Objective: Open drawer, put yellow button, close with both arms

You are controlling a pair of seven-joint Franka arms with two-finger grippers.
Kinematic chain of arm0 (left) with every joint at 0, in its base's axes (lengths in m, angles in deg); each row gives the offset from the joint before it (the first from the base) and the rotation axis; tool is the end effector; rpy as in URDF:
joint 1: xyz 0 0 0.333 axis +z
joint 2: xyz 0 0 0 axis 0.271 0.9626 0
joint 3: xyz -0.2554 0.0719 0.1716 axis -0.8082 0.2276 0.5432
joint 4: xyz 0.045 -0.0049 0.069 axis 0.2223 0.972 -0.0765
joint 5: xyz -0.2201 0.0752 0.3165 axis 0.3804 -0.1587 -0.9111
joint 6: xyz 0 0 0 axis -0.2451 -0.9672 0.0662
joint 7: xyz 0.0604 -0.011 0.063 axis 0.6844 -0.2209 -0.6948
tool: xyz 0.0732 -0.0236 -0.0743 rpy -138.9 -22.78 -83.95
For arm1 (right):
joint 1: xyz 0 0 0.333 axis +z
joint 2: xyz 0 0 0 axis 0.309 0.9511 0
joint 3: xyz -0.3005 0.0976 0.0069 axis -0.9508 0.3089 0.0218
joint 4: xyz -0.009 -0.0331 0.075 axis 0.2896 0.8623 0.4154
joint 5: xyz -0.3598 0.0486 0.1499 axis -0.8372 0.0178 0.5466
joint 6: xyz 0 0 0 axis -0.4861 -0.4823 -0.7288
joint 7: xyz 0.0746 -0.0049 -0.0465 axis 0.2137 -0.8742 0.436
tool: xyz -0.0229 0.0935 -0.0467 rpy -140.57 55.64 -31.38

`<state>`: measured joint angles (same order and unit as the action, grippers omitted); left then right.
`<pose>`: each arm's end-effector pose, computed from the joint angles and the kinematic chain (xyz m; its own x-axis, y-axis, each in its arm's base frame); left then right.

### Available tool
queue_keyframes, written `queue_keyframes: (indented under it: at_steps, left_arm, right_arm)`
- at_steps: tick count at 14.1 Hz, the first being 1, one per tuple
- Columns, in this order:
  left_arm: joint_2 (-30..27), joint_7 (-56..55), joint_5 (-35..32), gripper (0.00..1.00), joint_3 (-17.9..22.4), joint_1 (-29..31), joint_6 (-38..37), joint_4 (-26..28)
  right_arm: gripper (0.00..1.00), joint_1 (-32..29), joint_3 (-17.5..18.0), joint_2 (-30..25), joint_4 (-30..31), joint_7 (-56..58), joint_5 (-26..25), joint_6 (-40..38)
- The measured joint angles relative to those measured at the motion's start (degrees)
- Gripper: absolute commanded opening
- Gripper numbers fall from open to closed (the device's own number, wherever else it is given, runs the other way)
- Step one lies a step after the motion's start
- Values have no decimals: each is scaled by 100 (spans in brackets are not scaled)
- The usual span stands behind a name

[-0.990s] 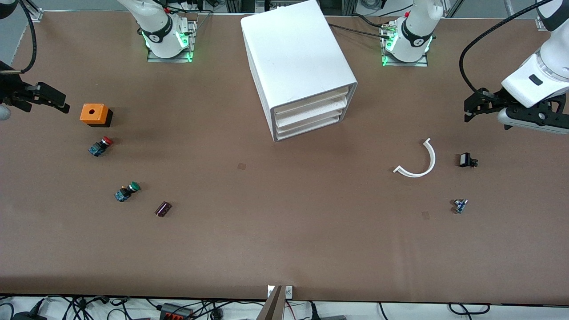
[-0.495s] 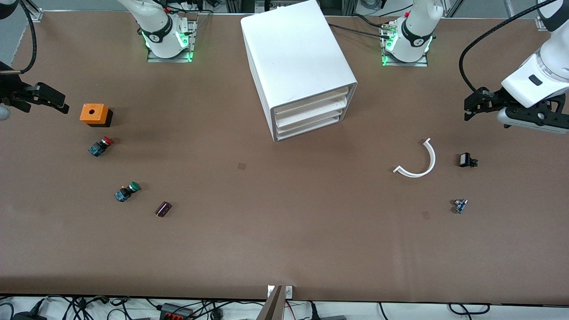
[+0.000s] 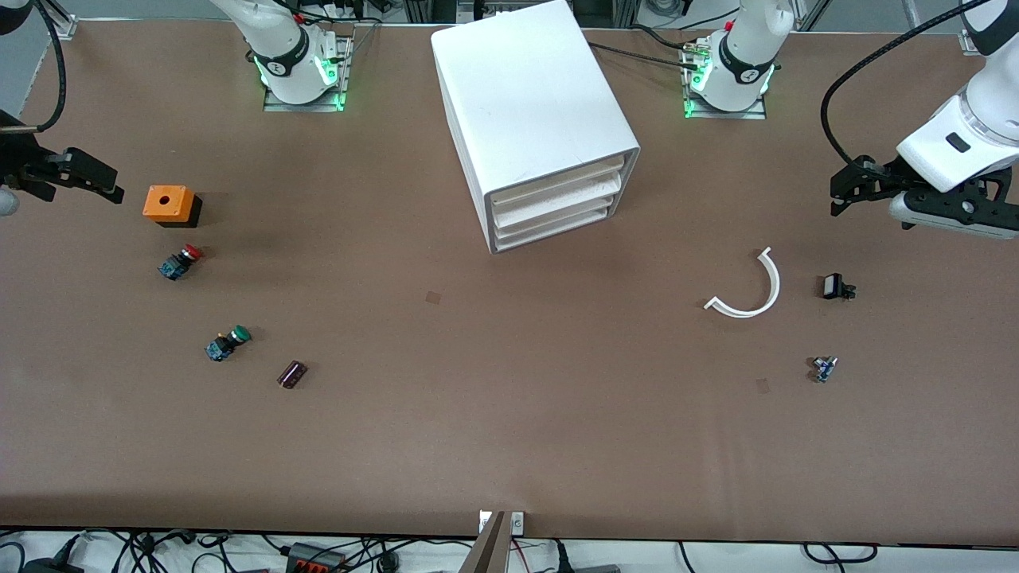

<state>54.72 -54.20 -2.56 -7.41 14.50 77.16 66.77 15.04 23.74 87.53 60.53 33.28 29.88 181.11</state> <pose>0.5507 -0.0315 0.5798 0.9776 -0.2092 0.0236 -0.2086 -0.9777 -0.0245 0.5498 -0.0379 0.5914 0.9996 -0.0182 -0.0225 -0.0179 -0.9997 0.0137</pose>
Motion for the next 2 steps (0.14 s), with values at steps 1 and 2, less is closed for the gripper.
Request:
queue_keyframes:
  at_steps: [1, 2]
  left_arm:
    - [0, 0, 0, 100, 10, 3, -28, 0]
    - [0, 0, 0, 100, 22, 5, -37, 0]
  right_arm:
    - [100, 0, 0, 0, 0, 0, 0, 0]
    - [100, 0, 0, 0, 0, 2, 0, 0]
